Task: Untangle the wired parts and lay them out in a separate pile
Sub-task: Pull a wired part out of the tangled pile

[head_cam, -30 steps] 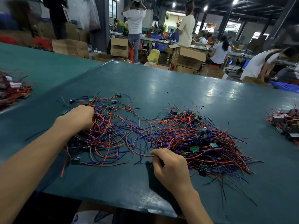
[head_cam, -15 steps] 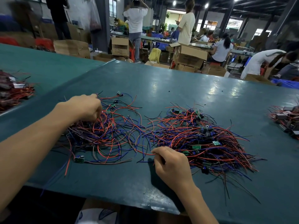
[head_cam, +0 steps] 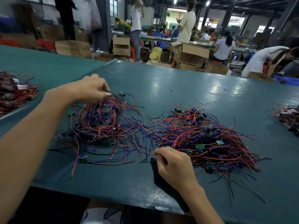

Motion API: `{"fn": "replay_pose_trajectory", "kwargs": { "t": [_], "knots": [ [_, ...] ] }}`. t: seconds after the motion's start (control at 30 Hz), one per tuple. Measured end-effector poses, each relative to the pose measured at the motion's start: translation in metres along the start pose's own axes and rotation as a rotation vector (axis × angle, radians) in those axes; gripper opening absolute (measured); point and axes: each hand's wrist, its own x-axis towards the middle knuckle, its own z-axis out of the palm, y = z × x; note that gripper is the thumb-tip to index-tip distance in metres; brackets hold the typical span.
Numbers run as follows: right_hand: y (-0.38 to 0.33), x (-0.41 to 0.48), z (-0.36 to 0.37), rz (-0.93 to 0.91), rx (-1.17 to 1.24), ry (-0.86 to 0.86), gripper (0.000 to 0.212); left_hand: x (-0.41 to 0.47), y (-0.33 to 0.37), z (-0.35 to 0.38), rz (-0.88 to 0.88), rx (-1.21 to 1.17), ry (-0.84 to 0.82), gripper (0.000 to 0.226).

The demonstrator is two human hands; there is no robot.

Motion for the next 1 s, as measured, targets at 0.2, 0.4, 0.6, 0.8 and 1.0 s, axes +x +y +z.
{"fn": "replay_pose_trajectory", "kwargs": {
  "t": [0.2, 0.4, 0.6, 0.8, 1.0],
  "knots": [
    [0.0, 0.0, 0.0, -0.001, -0.001, 0.012, 0.014, -0.004, 0.008, 0.015, 0.043, -0.437, 0.222, 0.015],
    [-0.001, 0.0, -0.001, -0.016, -0.012, 0.02, 0.014, -0.004, 0.026, -0.002, 0.165, -0.922, 0.391, 0.012],
    [0.0, -0.002, -0.001, -0.039, 0.013, 0.09, 0.02, -0.015, 0.061, 0.001, 0.113, -1.516, 0.097, 0.021],
    [0.001, -0.002, 0.0, -0.004, 0.114, 0.175, 0.024, -0.014, 0.09, 0.063, -0.197, -1.843, -0.372, 0.022],
    [-0.006, 0.016, -0.006, 0.248, 0.55, 0.289, 0.02, -0.017, 0.106, 0.136, -0.385, -2.218, -0.691, 0.014]
  ]
}}
